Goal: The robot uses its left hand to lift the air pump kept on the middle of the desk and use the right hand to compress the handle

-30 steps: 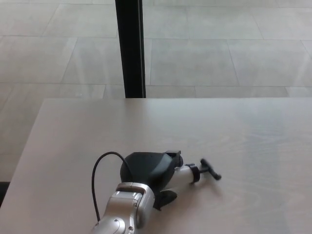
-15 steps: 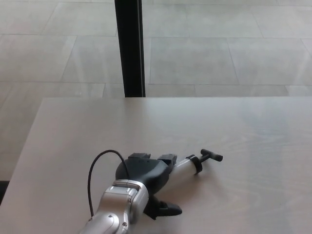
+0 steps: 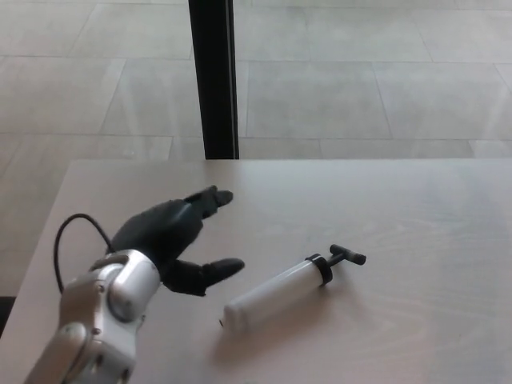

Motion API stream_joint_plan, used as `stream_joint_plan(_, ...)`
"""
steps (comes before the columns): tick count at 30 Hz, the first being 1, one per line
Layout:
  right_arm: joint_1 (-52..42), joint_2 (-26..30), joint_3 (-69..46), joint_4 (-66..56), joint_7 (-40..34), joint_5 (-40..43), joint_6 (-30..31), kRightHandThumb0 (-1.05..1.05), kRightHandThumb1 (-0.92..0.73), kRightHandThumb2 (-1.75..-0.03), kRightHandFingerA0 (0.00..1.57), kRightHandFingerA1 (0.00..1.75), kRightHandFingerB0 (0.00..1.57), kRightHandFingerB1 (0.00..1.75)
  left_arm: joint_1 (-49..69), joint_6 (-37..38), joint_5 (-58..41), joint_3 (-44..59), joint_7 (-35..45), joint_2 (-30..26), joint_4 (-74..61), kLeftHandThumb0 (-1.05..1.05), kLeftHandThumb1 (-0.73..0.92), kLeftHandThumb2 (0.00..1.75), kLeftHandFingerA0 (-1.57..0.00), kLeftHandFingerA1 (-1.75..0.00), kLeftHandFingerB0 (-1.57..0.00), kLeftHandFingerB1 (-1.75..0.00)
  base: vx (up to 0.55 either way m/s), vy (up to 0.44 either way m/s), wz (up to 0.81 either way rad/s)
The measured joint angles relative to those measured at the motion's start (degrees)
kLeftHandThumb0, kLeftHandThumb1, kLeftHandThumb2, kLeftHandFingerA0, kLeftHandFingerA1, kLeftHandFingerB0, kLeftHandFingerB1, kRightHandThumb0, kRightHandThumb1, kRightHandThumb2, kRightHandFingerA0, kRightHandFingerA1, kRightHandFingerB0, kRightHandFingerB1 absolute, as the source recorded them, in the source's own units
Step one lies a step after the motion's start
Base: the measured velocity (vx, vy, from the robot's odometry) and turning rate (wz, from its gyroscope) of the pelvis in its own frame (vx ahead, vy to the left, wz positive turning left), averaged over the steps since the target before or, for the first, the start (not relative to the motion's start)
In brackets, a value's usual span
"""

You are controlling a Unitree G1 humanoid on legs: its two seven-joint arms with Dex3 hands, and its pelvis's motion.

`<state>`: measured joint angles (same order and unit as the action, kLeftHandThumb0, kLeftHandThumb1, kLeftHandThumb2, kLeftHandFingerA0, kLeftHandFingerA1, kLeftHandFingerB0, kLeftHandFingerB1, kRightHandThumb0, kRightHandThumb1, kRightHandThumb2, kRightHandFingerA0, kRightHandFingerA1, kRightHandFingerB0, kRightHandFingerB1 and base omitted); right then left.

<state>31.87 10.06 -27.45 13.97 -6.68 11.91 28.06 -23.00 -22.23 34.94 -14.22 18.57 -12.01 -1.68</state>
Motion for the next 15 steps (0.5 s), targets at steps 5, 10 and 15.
stream_joint_plan(5,-2.5,2.4,-2.0,0.0,0.9,0.4,0.0,-0.84,-0.92,-0.72,0.19,0.57,0.26,0.37,2.0,0.2,-4.1,9.2,0.9,-1.9,-0.8,-0.64,0.84,0.65,-0.15,-0.40,-0.19,-0.31,0.00,0.000,0.00)
stream_joint_plan(10,-5.4,5.9,-4.7,0.2,2.0,0.9,0.0,-0.93,-0.79,-0.84,0.35,0.60,0.35,0.41,6.0,0.3,-7.7,18.6,1.7,-3.9,-0.7,-0.62,0.82,0.64,-0.21,-0.45,-0.25,-0.34,0.00,0.000,0.00)
stream_joint_plan(15,-9.0,9.4,-7.9,1.1,2.8,1.1,-0.1,-0.88,-0.90,-0.67,0.45,0.70,0.49,0.38,11.3,0.3,-10.7,27.3,2.3,-5.5,1.0,-0.67,0.81,0.64,-0.21,-0.45,-0.22,-0.34,0.00,0.000,0.00)
